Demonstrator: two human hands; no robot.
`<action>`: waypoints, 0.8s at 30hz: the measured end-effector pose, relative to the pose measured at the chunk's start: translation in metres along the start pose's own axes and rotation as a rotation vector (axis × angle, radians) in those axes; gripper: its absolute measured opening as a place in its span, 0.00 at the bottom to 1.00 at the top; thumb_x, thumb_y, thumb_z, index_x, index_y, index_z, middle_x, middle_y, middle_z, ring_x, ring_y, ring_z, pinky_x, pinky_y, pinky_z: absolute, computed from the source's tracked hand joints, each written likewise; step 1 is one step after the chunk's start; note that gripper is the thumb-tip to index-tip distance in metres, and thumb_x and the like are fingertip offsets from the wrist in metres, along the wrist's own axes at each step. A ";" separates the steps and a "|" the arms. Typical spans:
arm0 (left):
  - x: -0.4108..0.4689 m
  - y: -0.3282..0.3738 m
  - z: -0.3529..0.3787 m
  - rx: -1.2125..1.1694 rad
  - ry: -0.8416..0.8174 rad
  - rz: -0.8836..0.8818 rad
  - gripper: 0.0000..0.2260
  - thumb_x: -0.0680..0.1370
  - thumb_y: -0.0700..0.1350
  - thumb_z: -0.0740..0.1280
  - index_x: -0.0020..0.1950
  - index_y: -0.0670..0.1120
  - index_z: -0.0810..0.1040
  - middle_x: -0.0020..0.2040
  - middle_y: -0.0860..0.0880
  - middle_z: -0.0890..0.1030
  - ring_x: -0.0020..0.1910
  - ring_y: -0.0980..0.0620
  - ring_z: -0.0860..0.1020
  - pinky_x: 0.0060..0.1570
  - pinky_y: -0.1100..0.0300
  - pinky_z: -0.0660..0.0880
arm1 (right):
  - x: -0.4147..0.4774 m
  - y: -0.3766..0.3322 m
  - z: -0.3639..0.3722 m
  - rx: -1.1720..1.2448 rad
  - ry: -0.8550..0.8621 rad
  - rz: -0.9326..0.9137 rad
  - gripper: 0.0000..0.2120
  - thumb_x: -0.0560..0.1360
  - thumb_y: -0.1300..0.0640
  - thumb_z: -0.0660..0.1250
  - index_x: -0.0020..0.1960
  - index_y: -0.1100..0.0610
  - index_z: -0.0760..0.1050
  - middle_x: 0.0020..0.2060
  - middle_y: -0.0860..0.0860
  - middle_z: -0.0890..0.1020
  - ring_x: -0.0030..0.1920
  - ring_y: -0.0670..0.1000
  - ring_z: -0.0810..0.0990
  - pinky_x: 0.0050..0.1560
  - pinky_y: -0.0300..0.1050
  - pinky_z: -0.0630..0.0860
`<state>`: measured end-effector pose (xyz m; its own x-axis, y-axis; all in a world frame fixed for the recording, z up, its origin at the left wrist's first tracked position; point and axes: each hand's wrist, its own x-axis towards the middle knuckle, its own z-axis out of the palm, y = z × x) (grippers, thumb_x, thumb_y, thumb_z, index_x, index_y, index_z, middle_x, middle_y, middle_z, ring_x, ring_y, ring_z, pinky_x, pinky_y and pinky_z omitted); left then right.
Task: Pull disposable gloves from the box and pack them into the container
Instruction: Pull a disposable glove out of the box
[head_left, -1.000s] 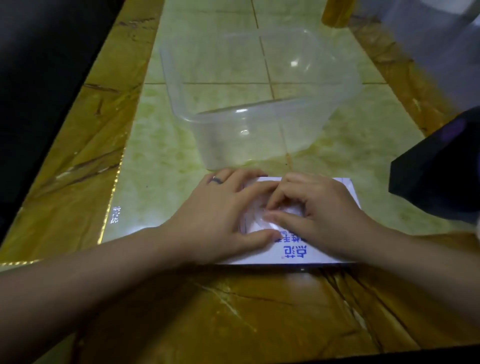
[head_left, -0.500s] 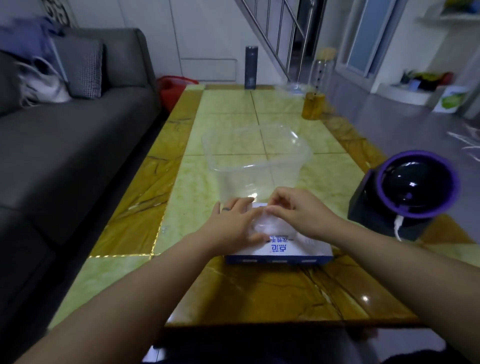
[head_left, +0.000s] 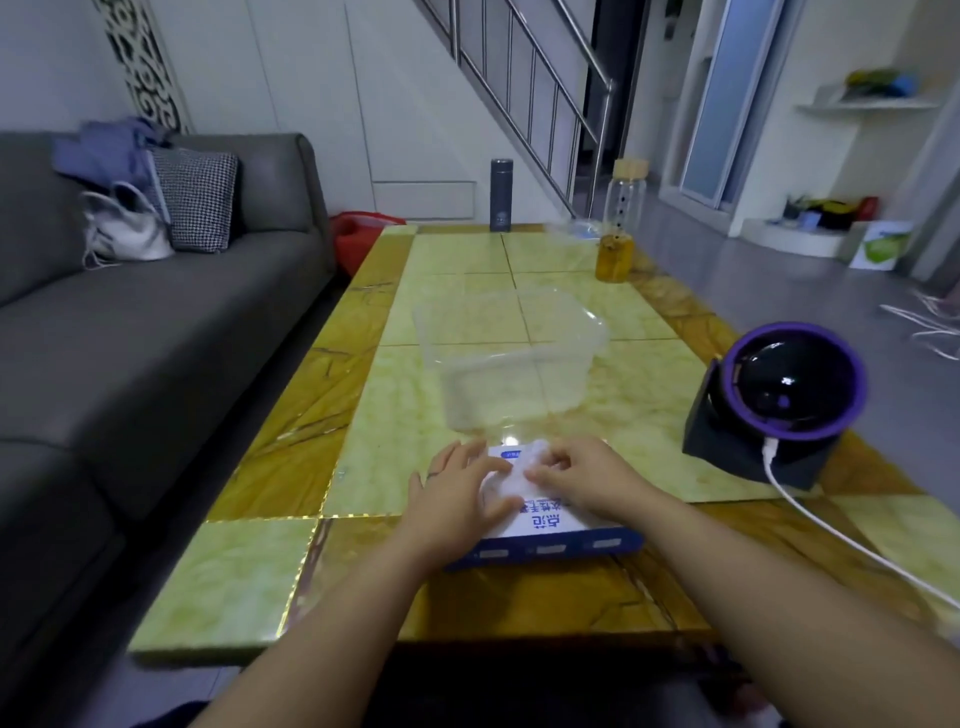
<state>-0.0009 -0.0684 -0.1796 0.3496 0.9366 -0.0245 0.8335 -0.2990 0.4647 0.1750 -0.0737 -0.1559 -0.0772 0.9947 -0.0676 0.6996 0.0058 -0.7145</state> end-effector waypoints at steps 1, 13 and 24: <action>-0.001 0.000 0.000 -0.016 0.024 0.000 0.17 0.77 0.60 0.62 0.64 0.60 0.71 0.75 0.55 0.60 0.75 0.54 0.52 0.71 0.40 0.50 | 0.001 0.000 -0.001 0.015 0.006 0.016 0.10 0.76 0.54 0.68 0.39 0.57 0.77 0.31 0.49 0.78 0.33 0.45 0.73 0.38 0.43 0.70; 0.012 -0.002 0.007 -0.207 0.285 0.221 0.07 0.79 0.47 0.63 0.45 0.47 0.77 0.48 0.54 0.76 0.46 0.53 0.75 0.49 0.55 0.72 | 0.012 0.014 -0.010 0.446 0.016 0.076 0.07 0.74 0.51 0.70 0.46 0.54 0.80 0.29 0.46 0.77 0.34 0.44 0.75 0.37 0.39 0.73; 0.033 0.013 -0.013 -0.188 0.207 0.151 0.08 0.81 0.48 0.57 0.44 0.50 0.70 0.38 0.48 0.79 0.39 0.48 0.77 0.44 0.47 0.74 | 0.017 0.001 -0.021 0.245 -0.101 0.062 0.12 0.75 0.61 0.69 0.48 0.72 0.75 0.33 0.56 0.76 0.25 0.38 0.74 0.27 0.29 0.69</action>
<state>0.0164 -0.0388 -0.1631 0.3531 0.9071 0.2289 0.6784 -0.4168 0.6050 0.1890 -0.0549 -0.1434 -0.1186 0.9772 -0.1762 0.5131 -0.0917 -0.8534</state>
